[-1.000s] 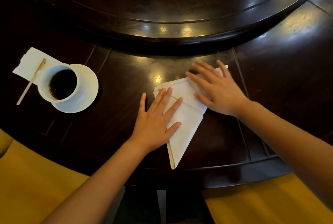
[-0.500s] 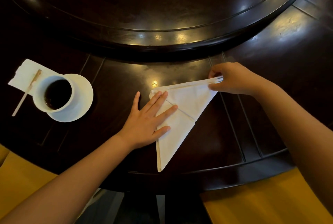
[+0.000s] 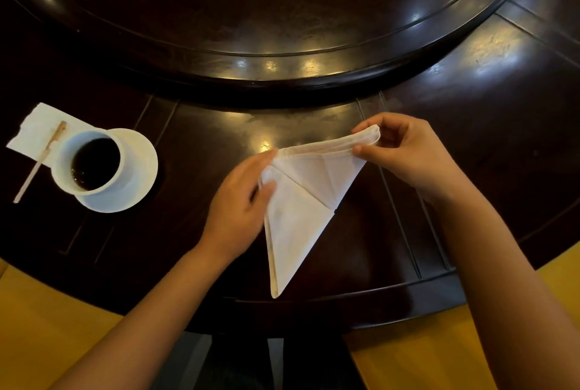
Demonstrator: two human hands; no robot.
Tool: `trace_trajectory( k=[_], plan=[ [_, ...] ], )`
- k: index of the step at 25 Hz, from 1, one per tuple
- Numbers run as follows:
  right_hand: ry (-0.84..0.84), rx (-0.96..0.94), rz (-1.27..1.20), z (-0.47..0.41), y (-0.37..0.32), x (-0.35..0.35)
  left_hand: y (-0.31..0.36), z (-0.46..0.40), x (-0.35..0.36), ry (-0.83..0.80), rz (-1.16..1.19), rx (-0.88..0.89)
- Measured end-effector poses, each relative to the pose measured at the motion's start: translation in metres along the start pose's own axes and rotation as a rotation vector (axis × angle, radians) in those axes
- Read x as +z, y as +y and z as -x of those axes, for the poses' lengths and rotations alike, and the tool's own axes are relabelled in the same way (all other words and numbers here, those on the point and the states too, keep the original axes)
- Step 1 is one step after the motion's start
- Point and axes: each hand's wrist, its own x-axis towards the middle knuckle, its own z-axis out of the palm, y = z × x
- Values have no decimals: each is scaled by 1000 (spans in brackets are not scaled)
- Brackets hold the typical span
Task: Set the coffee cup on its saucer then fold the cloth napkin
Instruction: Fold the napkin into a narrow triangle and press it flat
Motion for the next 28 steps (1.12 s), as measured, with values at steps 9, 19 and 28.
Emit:
trace_trajectory(
  k=[9,19,28],
  plan=[
    [44,-154,201,26,-18,18,13,-52,-31,-350,541,-708],
    [-50,-566,544,77,4,85,3,-66,-34,-256,345,-685],
    [-118,-720,844,92,50,125,10,-72,-35,-199,26,-518]
  ],
)
